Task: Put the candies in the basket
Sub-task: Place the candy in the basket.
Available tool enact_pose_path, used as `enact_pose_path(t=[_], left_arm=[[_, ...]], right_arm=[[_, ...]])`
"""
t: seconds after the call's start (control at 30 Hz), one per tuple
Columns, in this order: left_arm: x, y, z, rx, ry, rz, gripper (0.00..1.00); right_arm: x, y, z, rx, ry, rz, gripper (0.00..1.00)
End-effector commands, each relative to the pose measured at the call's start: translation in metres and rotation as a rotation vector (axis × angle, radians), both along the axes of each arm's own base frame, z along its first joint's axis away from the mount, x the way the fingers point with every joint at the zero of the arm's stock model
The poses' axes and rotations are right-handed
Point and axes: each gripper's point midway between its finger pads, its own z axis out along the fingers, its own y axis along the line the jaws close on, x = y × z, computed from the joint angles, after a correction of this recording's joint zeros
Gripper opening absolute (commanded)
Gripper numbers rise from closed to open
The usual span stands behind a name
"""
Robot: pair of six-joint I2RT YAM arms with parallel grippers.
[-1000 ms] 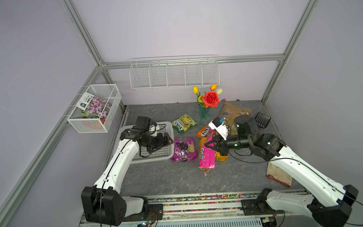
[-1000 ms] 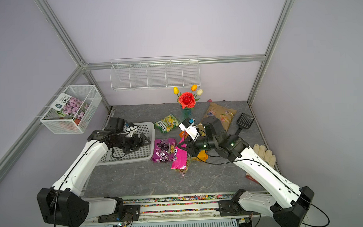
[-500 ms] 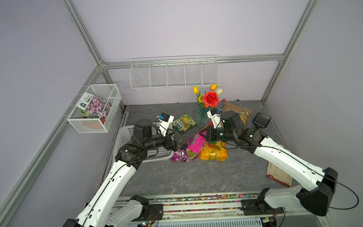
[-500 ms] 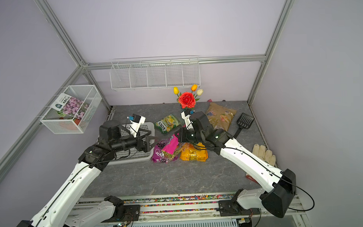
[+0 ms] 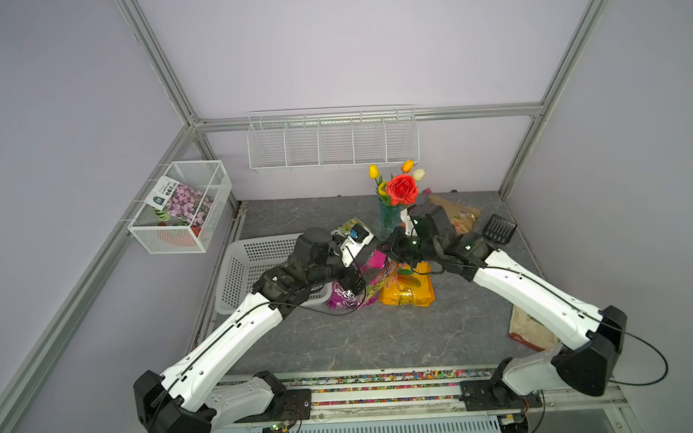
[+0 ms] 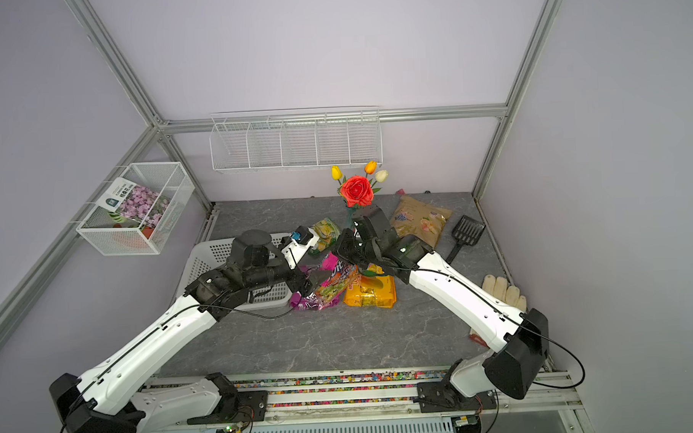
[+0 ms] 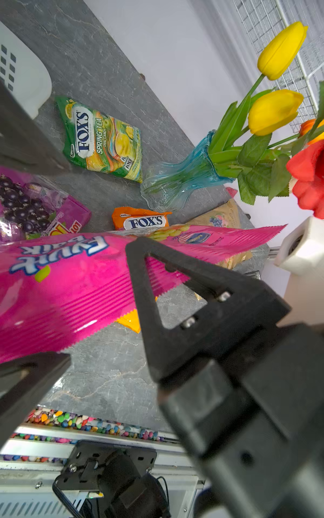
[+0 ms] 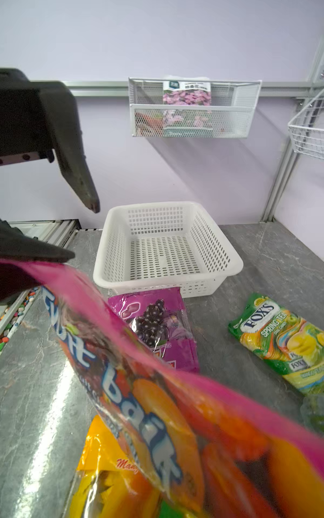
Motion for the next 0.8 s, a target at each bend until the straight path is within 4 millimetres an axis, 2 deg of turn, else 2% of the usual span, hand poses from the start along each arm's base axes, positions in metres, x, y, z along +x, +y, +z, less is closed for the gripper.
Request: enact_pose_path(t=[0.0,0.33,0.5,0.63,0.77], left_arm=[[-0.003,-0.003,0.013,-0.009,-0.041,-0.016,1.00],[-0.016,-0.012,-0.003,0.020,0.044,-0.059,1.00],[0.002,-0.007,-0.016,0.090,0.028,0.041,1.00],[0.027,0.006,-0.006,0.105,-0.015,0.193,0.82],[0.026,0.002,0.005,0.090,-0.030,0.175,0.60]], right_arm=[[0.009,0.000,0.017,0.053,0.003,-0.097,0.00],[0.014,0.005,0.020,0.071,-0.012,-0.127,0.00],[0.014,0.005,0.023,0.078,-0.022,-0.128,0.00],[0.012,0.008,0.025,0.088,-0.025,-0.115,0.00],[0.012,0.009,0.026,0.094,-0.028,-0.112,0.00]])
